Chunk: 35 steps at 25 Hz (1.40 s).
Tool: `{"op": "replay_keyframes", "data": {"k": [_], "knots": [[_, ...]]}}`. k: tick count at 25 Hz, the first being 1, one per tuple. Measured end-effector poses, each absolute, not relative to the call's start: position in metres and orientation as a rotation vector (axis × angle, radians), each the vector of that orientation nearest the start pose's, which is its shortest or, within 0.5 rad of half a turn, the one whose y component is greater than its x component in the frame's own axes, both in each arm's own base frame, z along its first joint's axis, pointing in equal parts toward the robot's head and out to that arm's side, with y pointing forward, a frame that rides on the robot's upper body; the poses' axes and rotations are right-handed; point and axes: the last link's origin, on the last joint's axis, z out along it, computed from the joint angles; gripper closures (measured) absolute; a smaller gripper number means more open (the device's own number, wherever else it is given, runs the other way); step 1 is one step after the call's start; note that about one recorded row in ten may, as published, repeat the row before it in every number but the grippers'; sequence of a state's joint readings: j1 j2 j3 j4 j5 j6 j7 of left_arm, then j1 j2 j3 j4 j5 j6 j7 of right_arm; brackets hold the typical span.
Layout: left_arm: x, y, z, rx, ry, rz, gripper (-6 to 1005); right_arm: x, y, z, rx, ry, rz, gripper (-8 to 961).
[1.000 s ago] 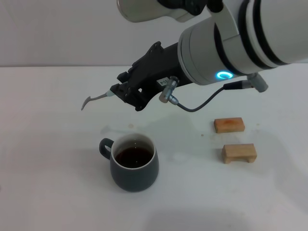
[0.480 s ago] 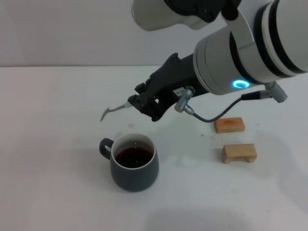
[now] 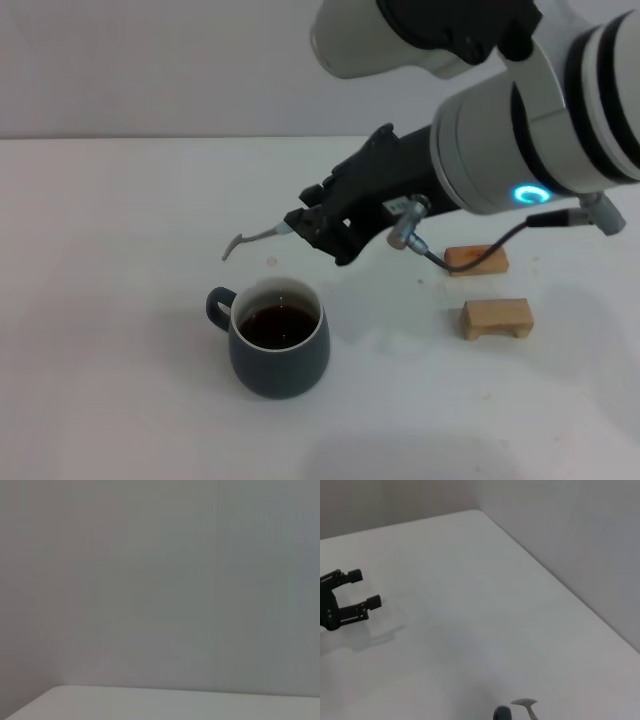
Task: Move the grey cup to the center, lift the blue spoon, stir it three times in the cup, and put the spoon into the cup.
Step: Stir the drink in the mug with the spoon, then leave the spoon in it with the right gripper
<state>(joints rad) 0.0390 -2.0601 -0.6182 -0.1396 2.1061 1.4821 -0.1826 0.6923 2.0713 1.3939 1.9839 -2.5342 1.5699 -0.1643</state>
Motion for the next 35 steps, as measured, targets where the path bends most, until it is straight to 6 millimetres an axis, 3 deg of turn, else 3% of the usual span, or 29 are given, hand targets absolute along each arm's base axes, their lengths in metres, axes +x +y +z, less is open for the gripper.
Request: {"op": "replay_keyframes", "data": {"k": [17,35], "knots": [[-0.411,0.147,0.010,-1.387,-0.665,-0.577,140,0.026,0.280,0.001,-2.673,0.465,-0.144,738],[-0.411,0.147,0.010,-1.385,-0.664,-0.578,140,0.034,0.274,-0.006,-2.695,0.484,-0.179,731]]}}
